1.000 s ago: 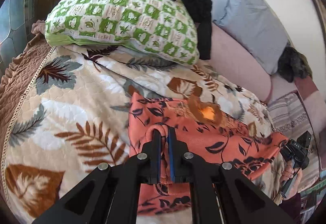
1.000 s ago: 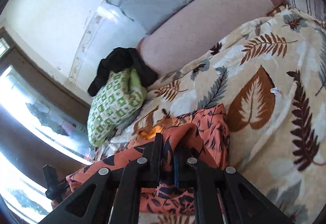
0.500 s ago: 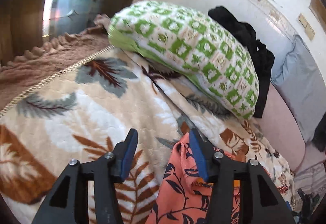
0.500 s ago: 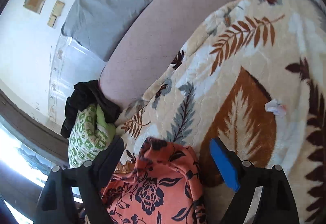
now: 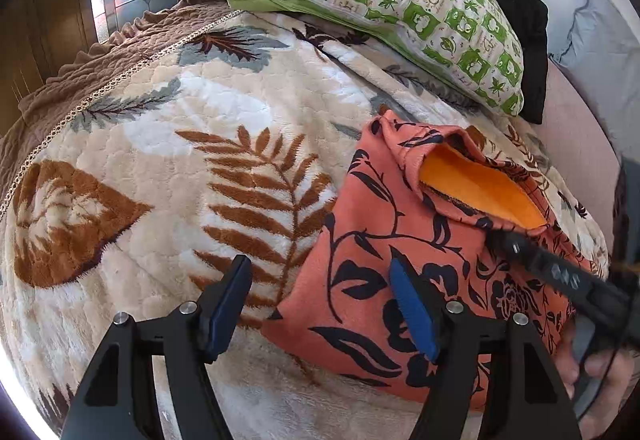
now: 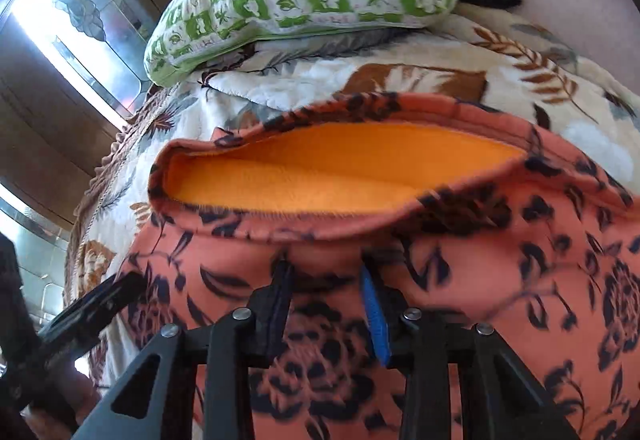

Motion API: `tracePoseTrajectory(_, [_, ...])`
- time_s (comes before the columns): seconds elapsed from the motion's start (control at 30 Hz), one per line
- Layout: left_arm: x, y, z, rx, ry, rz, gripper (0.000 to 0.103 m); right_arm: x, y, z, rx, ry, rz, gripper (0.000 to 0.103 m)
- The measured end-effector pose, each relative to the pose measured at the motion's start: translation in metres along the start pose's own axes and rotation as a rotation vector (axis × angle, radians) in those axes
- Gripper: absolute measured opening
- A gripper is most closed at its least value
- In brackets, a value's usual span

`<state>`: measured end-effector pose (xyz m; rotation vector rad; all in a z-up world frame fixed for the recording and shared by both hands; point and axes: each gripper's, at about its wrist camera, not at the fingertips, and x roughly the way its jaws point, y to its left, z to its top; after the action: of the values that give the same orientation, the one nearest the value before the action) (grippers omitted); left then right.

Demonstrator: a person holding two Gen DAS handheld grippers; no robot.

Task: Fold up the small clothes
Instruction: 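Release the hem and press the folded dress flat with both grippers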

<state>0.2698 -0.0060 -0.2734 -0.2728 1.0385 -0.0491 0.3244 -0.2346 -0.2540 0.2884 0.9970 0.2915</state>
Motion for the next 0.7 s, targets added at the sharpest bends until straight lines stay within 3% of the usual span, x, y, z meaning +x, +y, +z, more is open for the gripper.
tracePoseTrajectory(0.07, [0.005,0.001,0.003,0.009,0.019,-0.002,0.072,0.022,0.005,0.027,0.012,-0.040,-0.032,0.037])
tracePoseTrajectory(0.17, [0.006,0.002,0.009,0.006,0.034,-0.019,0.072,0.040,-0.019,0.070,0.209,-0.093,-0.029,0.038])
tracePoseTrajectory(0.3, [0.000,0.000,0.015,0.022,0.012,-0.009,0.072,0.004,-0.042,0.080,0.314,-0.254,-0.051,0.038])
tracePoseTrajectory(0.43, [-0.009,-0.008,0.013,0.039,-0.010,-0.036,0.072,-0.049,-0.067,0.047,0.289,-0.287,-0.097,0.038])
tracePoseTrajectory(0.7, [-0.019,-0.053,-0.009,0.214,-0.071,-0.010,0.072,-0.147,-0.128,-0.089,0.268,-0.217,-0.226,0.038])
